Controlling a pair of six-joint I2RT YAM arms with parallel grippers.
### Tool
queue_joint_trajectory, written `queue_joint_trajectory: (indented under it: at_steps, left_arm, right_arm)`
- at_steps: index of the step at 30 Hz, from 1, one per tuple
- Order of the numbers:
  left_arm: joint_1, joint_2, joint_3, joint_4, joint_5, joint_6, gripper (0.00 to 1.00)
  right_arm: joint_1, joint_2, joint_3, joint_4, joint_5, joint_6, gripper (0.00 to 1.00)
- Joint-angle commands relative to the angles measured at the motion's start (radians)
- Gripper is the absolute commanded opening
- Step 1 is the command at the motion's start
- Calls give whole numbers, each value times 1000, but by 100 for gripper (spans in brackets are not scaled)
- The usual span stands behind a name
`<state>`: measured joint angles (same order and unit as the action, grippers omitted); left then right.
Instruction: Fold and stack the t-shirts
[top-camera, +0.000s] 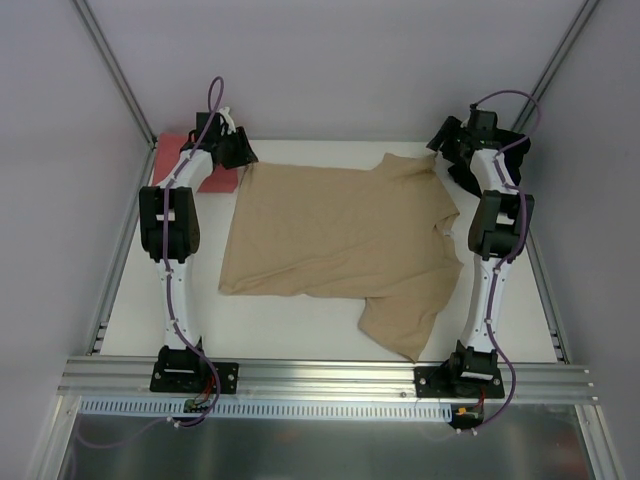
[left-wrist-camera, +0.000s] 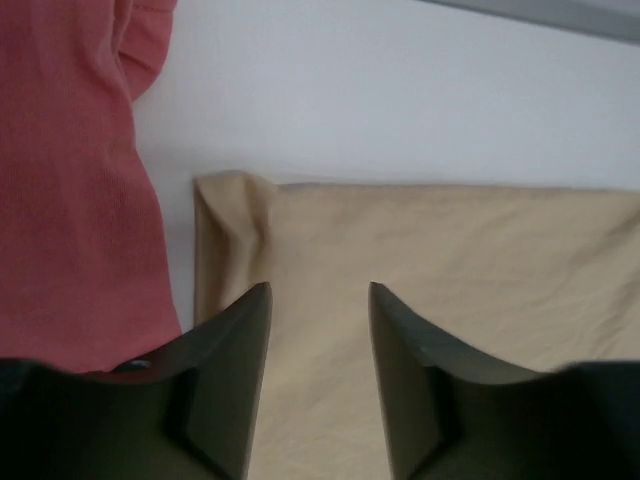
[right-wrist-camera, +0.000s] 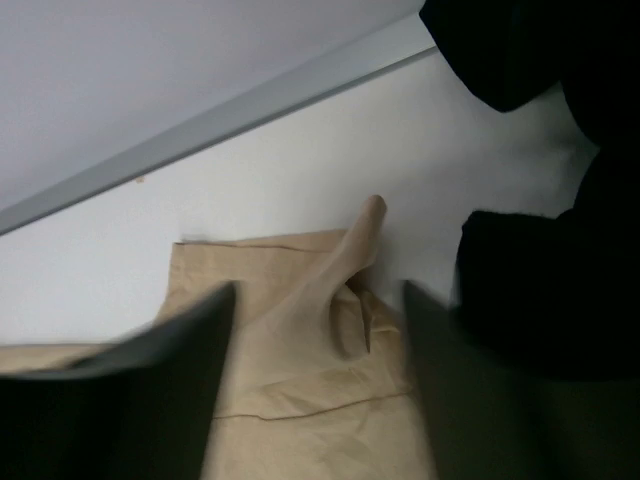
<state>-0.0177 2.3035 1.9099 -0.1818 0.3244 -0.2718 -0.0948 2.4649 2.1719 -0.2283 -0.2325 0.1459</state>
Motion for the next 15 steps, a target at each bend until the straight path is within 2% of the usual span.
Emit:
queue_joint_trajectory:
  at_steps: [1,2,3,4,5,12,15]
  left_arm:
    - [10,-29,-18,-30,31,-4,46]
    - [10,-44,-28,-31,30,-9,66]
    - [10,-53,-53,-34,30,-15,82]
    - [10,-82,-73,-30,31,-20,87]
    - [10,-102,-99,-6,36,-27,98]
    - [-4,-315,-458,160,94,-133,99]
    - [-30,-389,-540,203,88,-135,99]
  right_arm:
    - [-8,-33,-26,0,-4,7,89]
    - [-8,-37,-38,1,-7,3,99]
    - [-8,-37,-38,0,-7,1,99]
    - [-8,-37,-37,-2,-7,-2,99]
    - [-9,-31,-32,-2,-7,-3,99]
    - [-11,61,92,-37,7,27,100]
    - [-11,77,88,1,-10,64,97]
